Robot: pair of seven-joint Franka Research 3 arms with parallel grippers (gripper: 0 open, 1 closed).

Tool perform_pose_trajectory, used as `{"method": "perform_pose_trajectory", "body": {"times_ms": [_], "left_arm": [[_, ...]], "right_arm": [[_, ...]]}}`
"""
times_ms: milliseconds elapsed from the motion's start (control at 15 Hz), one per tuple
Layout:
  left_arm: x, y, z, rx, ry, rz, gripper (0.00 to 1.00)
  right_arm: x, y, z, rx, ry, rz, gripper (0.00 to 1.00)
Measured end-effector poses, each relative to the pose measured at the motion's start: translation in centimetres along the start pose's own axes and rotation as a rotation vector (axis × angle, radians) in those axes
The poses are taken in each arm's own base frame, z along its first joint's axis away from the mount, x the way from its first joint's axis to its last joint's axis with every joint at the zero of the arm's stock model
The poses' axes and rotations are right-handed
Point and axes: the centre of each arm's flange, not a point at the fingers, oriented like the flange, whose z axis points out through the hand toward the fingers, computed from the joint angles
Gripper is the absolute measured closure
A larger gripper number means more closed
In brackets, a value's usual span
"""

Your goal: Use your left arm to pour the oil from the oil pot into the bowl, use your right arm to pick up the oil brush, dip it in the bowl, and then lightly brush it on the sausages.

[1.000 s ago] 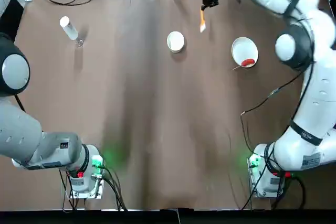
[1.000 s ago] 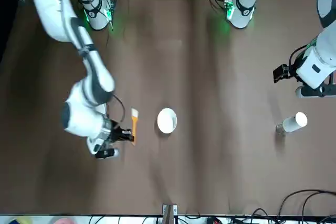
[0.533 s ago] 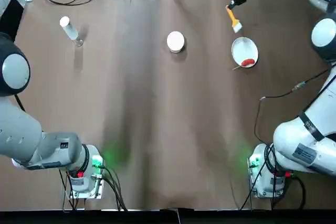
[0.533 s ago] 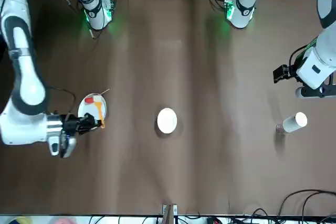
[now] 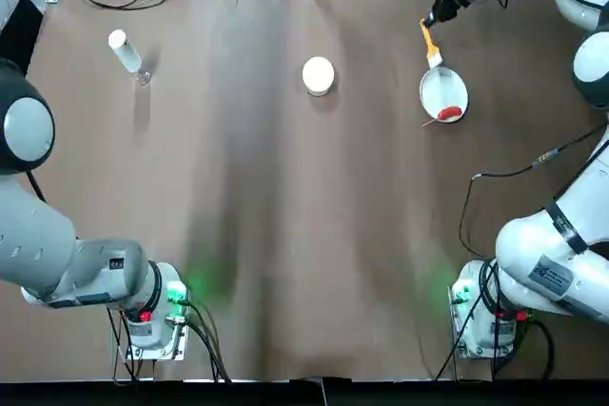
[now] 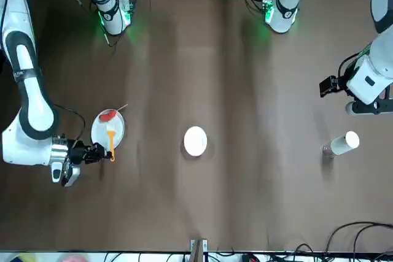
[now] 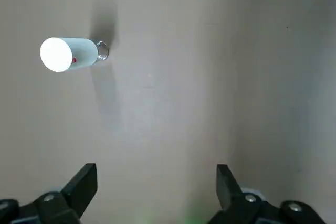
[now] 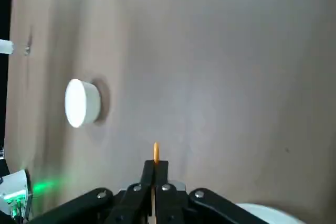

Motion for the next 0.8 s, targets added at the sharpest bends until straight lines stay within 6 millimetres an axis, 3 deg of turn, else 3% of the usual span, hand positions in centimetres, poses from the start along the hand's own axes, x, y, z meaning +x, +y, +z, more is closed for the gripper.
{"method": "perform_pose_trajectory", "body": {"times_ms": [400, 800], "left_arm": [[0.0, 0.0, 0.0, 0.000, 0.000, 0.000, 0.00], [0.0, 0.1, 0.0, 0.000, 0.000, -0.001, 0.00]], "right_arm": [[-4.6, 6.0, 1.3, -0.028, 0.028, 0.105, 0.96], [-6.9, 8.3, 1.9, -0.030, 0.027, 0.124, 0.96]]}}
